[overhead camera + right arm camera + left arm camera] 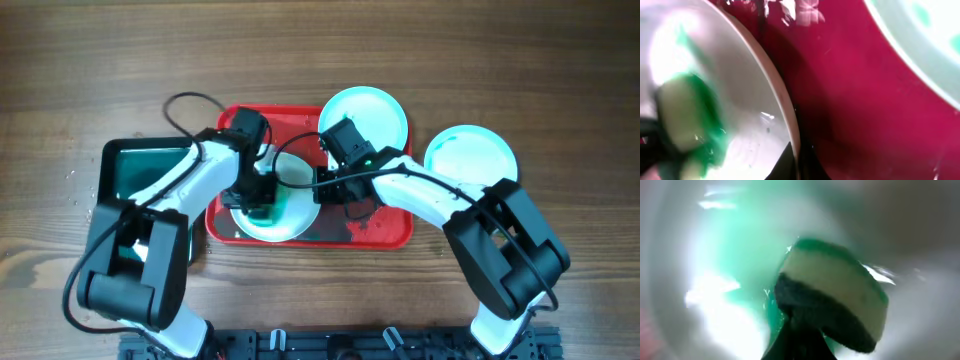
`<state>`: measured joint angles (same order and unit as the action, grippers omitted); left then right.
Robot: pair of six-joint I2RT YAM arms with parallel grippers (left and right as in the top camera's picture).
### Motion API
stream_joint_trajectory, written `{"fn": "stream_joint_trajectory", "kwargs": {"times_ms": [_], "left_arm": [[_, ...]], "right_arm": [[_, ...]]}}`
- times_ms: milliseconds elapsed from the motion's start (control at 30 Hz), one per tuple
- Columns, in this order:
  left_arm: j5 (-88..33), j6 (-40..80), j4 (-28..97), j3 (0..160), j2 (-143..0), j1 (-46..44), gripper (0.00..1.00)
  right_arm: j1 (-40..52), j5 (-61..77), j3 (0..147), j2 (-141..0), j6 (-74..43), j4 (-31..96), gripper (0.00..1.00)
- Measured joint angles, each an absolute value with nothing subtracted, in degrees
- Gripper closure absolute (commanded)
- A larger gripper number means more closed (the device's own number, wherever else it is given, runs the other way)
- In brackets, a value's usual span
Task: Clean dirty plates on tray and stack at the side
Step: 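Scrub the held lower plate with the sponge in the left gripper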
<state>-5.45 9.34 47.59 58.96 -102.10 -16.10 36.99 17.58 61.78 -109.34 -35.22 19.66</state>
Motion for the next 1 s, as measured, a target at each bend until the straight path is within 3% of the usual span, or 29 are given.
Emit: {"fn": "stream_joint_trajectory", "kwargs": {"times_ms": [133, 267, 433, 533, 700, 833, 1000], "left_arm": [[7.6, 22.5, 44.7, 58.9, -101.7, -14.0, 0.96], [9.1, 23.8, 34.6, 58.3, -101.8, -14.0, 0.96], [-7.9, 10.6, 26.4, 58.0, -102.7, -12.6, 0.96], [-18.3, 1.1, 33.6, 58.1, -102.9, -12.6, 0.96], [-24.3, -9.6, 43.9, 58.1, -103.2, -12.7, 0.96], [-17.8, -5.8, 44.4, 58.3, -103.1, -13.4, 0.96], [3.3, 8.6, 45.9, 58.9, -101.7, -14.3, 0.96]], "right_arm": [[37.2, 18.4, 62.0, -109.6, -35.3, 19.2, 0.96], [37.0, 18.2, 62.6, -109.6, -35.7, 19.0, 0.96], [36.0, 17.9, 62.6, -109.6, -35.7, 19.2, 0.96], [36.0, 18.0, 62.6, -109.6, -35.2, 19.6, 0.96], [36.3, 18.0, 62.6, -109.6, -33.7, 19.6, 0.96], [36.8, 18.8, 62.6, -109.6, -33.7, 19.4, 0.96], [37.0, 19.3, 62.6, -109.7, -33.7, 19.1, 0.96]]}}
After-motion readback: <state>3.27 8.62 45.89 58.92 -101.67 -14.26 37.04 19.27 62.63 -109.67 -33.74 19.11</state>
